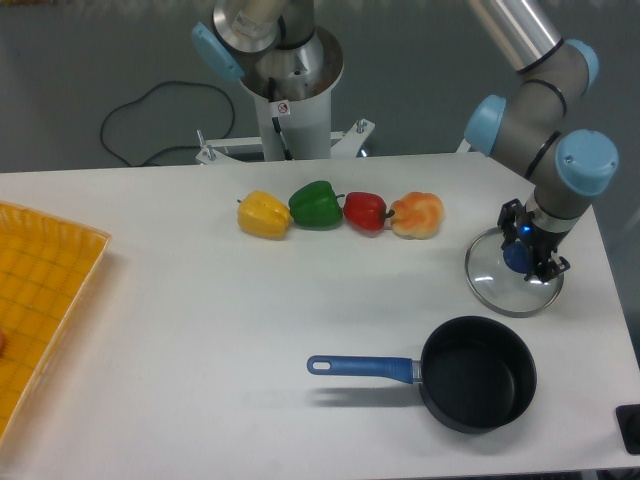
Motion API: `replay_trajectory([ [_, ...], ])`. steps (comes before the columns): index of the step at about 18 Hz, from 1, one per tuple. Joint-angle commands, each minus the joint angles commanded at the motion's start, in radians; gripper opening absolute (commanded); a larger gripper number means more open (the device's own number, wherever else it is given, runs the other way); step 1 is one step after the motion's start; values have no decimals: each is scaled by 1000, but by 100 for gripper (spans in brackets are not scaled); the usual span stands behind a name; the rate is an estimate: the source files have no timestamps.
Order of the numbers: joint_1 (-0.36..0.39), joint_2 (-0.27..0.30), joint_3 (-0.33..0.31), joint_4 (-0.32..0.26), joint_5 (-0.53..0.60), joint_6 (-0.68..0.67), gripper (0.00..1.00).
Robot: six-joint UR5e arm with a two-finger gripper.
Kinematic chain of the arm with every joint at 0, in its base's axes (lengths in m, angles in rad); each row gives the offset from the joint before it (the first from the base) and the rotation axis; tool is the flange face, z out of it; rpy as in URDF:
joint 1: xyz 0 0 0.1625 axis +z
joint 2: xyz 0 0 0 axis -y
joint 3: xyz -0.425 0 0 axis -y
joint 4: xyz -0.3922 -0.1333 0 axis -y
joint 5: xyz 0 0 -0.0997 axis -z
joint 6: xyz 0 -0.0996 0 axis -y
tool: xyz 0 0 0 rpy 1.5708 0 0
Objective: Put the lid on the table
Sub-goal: 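Open the gripper to release the lid knob and rise slightly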
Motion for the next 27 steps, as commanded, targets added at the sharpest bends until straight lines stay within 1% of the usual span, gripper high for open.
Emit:
replay_trajectory([
  [1,0,0,0,0,0,0,69],
  [3,2,-2,0,0,0,2,70],
  [5,0,-3,0,0,0,2,74],
  [7,0,-3,0,0,0,2,86],
  [8,0,-3,0,0,0,2,95],
  [9,0,-3,0,0,0,0,99],
  [15,0,3,5,-2,2,-6,100],
  [18,3,12,12,-6,2,-38,100],
  [23,6,49,0,-17,11,-64,100],
  [27,8,97,-32,-34,17,-66,100],
])
